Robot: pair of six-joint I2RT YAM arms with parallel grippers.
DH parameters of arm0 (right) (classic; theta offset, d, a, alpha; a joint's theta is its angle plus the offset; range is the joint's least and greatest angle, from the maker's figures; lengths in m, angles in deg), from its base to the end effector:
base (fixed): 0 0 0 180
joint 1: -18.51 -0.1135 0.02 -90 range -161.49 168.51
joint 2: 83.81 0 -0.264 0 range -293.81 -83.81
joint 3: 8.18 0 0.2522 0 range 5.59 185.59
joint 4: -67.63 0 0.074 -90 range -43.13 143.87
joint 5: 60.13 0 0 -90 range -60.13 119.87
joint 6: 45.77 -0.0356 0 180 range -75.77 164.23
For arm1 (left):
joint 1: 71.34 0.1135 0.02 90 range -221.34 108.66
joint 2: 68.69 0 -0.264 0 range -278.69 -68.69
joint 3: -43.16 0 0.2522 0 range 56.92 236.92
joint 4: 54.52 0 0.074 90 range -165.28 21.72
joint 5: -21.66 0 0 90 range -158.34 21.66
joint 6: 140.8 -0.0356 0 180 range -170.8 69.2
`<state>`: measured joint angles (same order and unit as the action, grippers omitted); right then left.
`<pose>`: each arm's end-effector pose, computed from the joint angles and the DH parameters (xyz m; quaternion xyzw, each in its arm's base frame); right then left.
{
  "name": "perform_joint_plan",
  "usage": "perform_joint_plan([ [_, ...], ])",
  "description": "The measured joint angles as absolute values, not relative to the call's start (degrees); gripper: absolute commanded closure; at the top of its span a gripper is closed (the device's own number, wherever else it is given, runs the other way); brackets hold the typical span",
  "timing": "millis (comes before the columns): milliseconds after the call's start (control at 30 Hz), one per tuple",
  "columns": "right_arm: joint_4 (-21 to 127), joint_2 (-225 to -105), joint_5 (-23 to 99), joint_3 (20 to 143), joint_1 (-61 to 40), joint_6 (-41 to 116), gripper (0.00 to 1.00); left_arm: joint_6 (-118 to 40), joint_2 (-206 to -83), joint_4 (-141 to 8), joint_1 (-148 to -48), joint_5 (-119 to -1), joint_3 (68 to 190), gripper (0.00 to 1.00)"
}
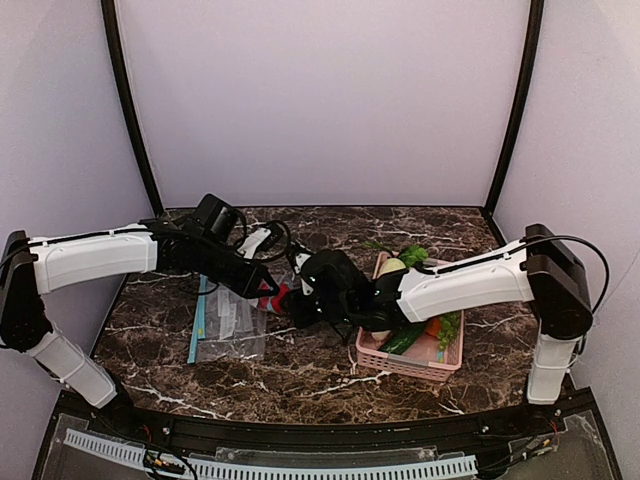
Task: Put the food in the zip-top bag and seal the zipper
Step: Adjust the fake fruit in the zipper food storage bag, then adjust the zipper food storage bag at the center of the board.
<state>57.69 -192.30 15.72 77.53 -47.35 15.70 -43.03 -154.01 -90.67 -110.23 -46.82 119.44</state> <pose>0.1828 0.3866 0.2076 -0.2228 0.8441 0.2755 0.4025 0.2432 -0.2130 0.2610 0.3122 0.8559 -0.3068 0.2755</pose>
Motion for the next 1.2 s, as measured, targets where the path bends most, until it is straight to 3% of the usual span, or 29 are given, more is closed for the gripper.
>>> perform_joint_plan([
  [167,57.5,-193.5,16.4,78.2,-47.2,15.7,0.57,-43.0,-154.0,-90.7,-110.2,-46.7,119.4,0.99],
  [500,61.6,-189.1,19.3,70.9,-47.0,15.6,0.39,-43.0,-154.0,-90.7,-110.1,-47.0,119.4,0.99],
  [733,66.6,-187.4,22.7,65.3,-45.8,16.3,0.37,-43.0,-154.0,-90.7,-109.1,-47.2,119.5,0.99],
  [1200,70.7,-195.5,28.7,69.8,-41.6,26.6,0.36,-43.0,-154.0,-91.2,-105.4,-46.3,119.8,0.99],
])
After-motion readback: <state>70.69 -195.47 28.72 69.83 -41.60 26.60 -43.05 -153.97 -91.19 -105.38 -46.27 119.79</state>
